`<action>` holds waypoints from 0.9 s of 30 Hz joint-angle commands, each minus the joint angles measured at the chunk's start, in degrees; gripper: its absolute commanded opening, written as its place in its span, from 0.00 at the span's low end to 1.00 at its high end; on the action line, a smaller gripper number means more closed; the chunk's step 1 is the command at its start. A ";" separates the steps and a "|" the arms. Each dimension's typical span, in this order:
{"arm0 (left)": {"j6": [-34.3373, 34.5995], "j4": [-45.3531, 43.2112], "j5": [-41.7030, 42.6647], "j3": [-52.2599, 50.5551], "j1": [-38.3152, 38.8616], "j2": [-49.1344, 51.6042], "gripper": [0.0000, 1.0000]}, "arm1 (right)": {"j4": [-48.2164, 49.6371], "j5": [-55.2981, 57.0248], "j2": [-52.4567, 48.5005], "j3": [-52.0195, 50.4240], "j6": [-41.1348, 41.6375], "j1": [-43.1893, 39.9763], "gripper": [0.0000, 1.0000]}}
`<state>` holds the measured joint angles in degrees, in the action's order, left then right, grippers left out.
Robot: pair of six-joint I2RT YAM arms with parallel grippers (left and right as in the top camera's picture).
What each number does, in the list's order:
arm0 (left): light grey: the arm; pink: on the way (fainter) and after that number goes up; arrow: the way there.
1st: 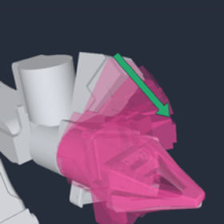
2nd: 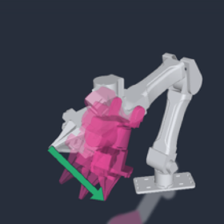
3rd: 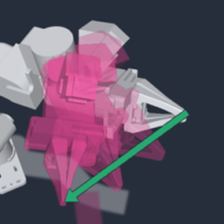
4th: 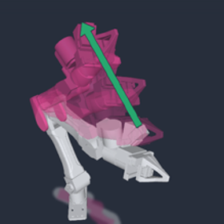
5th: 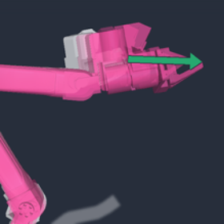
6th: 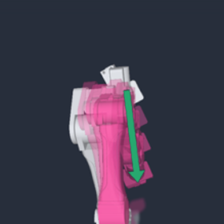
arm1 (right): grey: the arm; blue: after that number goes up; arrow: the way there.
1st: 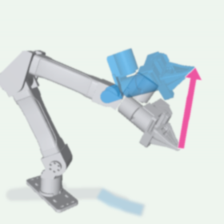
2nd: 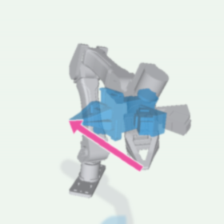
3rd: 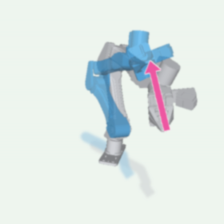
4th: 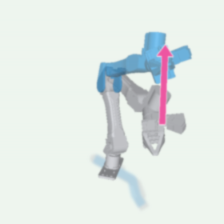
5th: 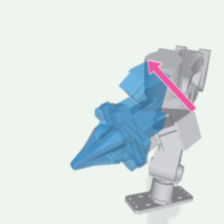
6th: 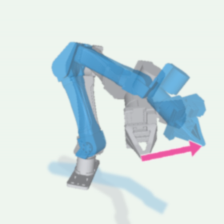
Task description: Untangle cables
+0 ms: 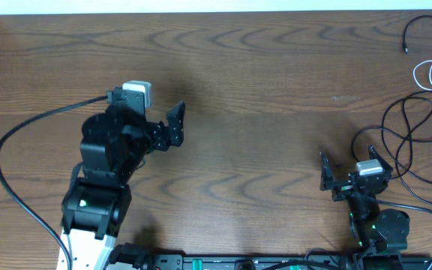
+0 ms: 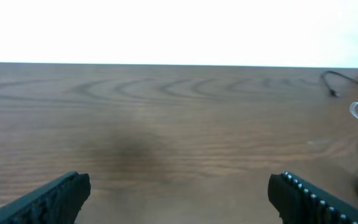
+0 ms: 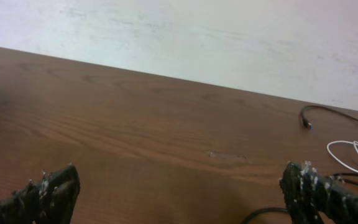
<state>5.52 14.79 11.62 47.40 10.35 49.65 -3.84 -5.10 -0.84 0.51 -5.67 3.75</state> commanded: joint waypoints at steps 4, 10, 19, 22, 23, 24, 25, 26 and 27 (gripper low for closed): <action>-1.18 -6.01 -8.28 -6.71 -0.46 -5.18 0.98 | -0.15 0.48 0.52 -0.20 -0.20 -0.35 0.99; -1.25 -8.11 -8.24 -11.39 -3.72 -10.43 0.97 | -0.15 0.48 0.50 -0.20 -0.20 -0.35 0.99; -6.29 -16.55 -8.26 -19.80 -5.95 -16.83 0.98 | -0.15 0.48 0.50 -0.20 -0.20 -0.35 0.99; -9.01 -19.54 -8.26 -22.69 -6.58 -18.64 0.97 | -0.15 0.48 0.50 -0.20 -0.20 -0.35 0.99; -9.66 -21.44 -8.24 -24.72 -7.56 -19.93 0.97 | -0.15 0.48 0.52 -0.20 -0.20 -0.35 0.99; -9.86 -22.08 -8.26 -25.68 -8.00 -20.59 0.97 | -0.17 0.48 0.52 -0.20 -0.20 -0.35 0.99; -10.05 -22.82 -8.24 -27.04 -8.66 -21.70 0.97 | -0.15 0.48 0.50 -0.20 -0.20 -0.35 0.99; -10.19 -23.30 -8.24 -28.09 -9.14 -22.71 0.97 | -0.15 0.48 0.52 -0.20 -0.20 -0.35 0.99; -10.25 -24.26 -8.24 -30.16 -9.99 -24.79 0.97 | -0.17 0.48 0.52 -0.20 -0.20 -0.35 0.99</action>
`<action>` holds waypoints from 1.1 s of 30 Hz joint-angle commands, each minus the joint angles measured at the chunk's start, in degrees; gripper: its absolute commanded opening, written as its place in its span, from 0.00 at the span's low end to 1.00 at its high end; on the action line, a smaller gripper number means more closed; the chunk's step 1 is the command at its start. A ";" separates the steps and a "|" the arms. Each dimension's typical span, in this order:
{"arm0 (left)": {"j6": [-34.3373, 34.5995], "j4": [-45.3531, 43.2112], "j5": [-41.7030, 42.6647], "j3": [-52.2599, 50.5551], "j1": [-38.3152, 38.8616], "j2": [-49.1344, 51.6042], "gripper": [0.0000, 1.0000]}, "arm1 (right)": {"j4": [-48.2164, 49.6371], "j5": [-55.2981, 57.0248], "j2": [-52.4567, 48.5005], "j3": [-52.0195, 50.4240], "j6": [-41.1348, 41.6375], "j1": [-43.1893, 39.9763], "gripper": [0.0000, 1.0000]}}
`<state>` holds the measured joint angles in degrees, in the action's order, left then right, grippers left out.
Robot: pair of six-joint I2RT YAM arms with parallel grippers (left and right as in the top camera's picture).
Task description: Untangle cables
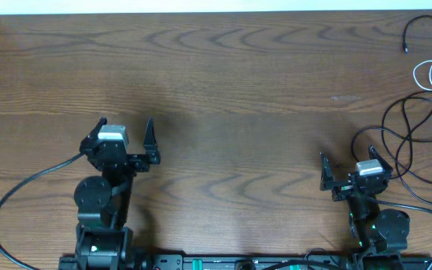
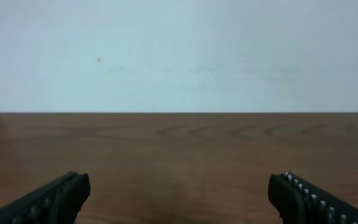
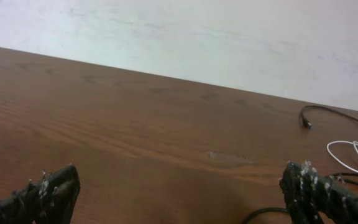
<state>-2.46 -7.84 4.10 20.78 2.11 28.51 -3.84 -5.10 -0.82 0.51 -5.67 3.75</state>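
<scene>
Black cables (image 1: 415,142) lie in loose loops at the table's right side, with one black cable end (image 1: 406,46) at the far right back. A small white cable is coiled beside them; it also shows in the right wrist view as the white cable (image 3: 353,152). My right gripper (image 1: 349,168) stands open just left of the black loops, nothing between its fingers. My left gripper (image 1: 122,131) is open over bare wood at the left, far from all cables. A black cable end (image 3: 306,121) lies ahead of the right gripper.
The wooden table (image 1: 238,82) spreads between both arms. Its far edge meets a white wall (image 2: 179,56). The left arm's own black supply cable (image 1: 21,195) curves along the left front.
My left arm has drawn back toward the front and turned from facing right to facing the far wall; its gripper remains open. The right arm and the cables are unchanged.
</scene>
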 commanded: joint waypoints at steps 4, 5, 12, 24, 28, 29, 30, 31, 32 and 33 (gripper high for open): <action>-2.97 -2.64 -0.11 -9.11 -3.61 -10.56 0.97 | -0.15 0.48 0.48 -0.20 -0.20 -0.35 0.99; -3.15 -2.73 -0.02 -10.78 -4.04 -12.57 0.97 | -0.15 0.48 0.48 -0.20 -0.20 -0.35 0.99; -3.13 -2.97 0.15 -19.10 -6.01 -21.75 0.97 | -0.15 0.48 0.48 -0.20 -0.20 -0.35 0.99; -3.02 11.98 -0.79 -20.55 -6.08 -28.41 0.97 | -0.15 0.48 0.48 -0.20 -0.20 -0.35 0.99; -3.10 11.74 -1.20 -20.57 -6.08 -28.44 0.97 | -0.15 0.48 0.48 -0.20 -0.20 -0.35 0.99; -3.08 11.74 -1.16 -20.55 -6.05 -28.44 0.98 | -0.15 0.48 0.50 -0.20 -0.20 -0.35 0.99; -3.08 11.72 -1.14 -20.55 -6.05 -28.44 0.97 | -0.15 0.48 0.50 -0.20 -0.20 -0.35 0.99; -3.08 11.72 -1.16 -20.55 -6.05 -28.44 0.97 | -0.15 0.48 0.48 -0.20 -0.20 -0.35 0.99; -3.08 11.72 -1.16 -20.55 -6.05 -28.44 0.97 | -0.15 0.48 0.48 -0.20 -0.20 -0.35 0.99; -3.08 11.72 -1.16 -20.55 -6.05 -28.44 0.97 | -0.17 0.48 0.48 -0.20 -0.20 -0.35 0.99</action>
